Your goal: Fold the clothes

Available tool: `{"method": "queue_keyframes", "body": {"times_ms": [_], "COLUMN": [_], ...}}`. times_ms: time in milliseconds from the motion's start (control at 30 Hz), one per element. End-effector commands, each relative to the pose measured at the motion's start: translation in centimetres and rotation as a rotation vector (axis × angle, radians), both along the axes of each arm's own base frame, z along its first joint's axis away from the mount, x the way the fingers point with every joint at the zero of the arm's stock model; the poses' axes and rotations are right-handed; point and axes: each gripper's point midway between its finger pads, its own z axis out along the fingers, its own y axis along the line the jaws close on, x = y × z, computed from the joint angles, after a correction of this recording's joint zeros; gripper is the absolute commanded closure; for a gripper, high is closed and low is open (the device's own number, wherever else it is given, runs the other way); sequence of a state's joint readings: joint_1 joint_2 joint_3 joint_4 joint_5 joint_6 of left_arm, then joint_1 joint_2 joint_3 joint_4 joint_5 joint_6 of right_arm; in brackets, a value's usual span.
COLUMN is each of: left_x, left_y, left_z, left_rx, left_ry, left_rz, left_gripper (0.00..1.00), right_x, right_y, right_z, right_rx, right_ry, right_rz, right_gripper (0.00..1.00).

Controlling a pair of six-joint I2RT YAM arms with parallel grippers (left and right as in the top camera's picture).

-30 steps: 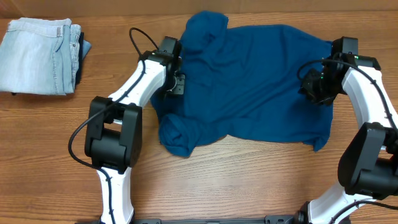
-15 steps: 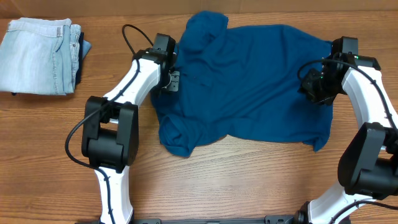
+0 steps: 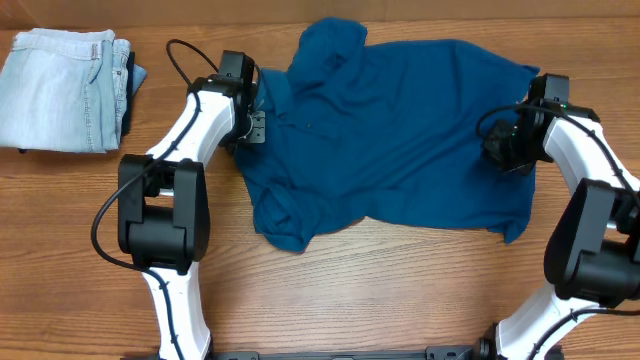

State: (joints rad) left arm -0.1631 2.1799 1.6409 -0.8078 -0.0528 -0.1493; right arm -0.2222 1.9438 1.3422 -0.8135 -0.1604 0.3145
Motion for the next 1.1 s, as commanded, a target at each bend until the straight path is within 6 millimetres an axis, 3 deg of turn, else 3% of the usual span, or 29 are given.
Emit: {"method": "queue_keyframes", "body": {"times_ms": [0, 367, 600, 833, 867, 967, 1067], "left_x": [0.0, -0.3, -0.5, -0.8, -0.8, -0.4, 0.4], "left_y": [-0.7, 0.2, 2.6, 4.5, 4.6, 4.2, 2.7], "left_z": [-0.2, -0.3, -0.4, -0.5, -0.5, -0.2, 1.3], "left_rx": [-0.006, 0.015, 0.041, 0.044, 0.043, 0.020, -0.047], "left_ry": [0.004, 0.017, 0.035, 0.053, 0.052, 0.039, 0.006], "left_rz": [-0.026, -0.012, 0.033, 0.067, 0.069, 0.064, 0.031], "left_gripper": [0.91, 0.91, 0.91, 0.91, 0.92, 0.91, 0.91], "right_x": [0.0, -0.4, -1.6, -2.3, -2.3, -1.4, -0.8], "right_y": [-1.4, -4.0, -8.9, -12.2, -12.2, -10.5, -9.9], "right_z": [-1.1, -5.1, -5.2, -5.0, -5.0, -4.8, -4.0], "right_rx": [-0.018, -0.043, -0.189, -0.210, -0.201, -0.114, -0.091], "right_ry": [0.006, 0.064, 0.094, 0.079, 0.074, 0.022, 0.001], "right_rz": [-0.029, -0.081, -0.137, -0.197, -0.184, -0.064, -0.065], "right_gripper": [0.82, 0.87, 0.87, 0.87, 0.85, 0.66, 0.58]}}
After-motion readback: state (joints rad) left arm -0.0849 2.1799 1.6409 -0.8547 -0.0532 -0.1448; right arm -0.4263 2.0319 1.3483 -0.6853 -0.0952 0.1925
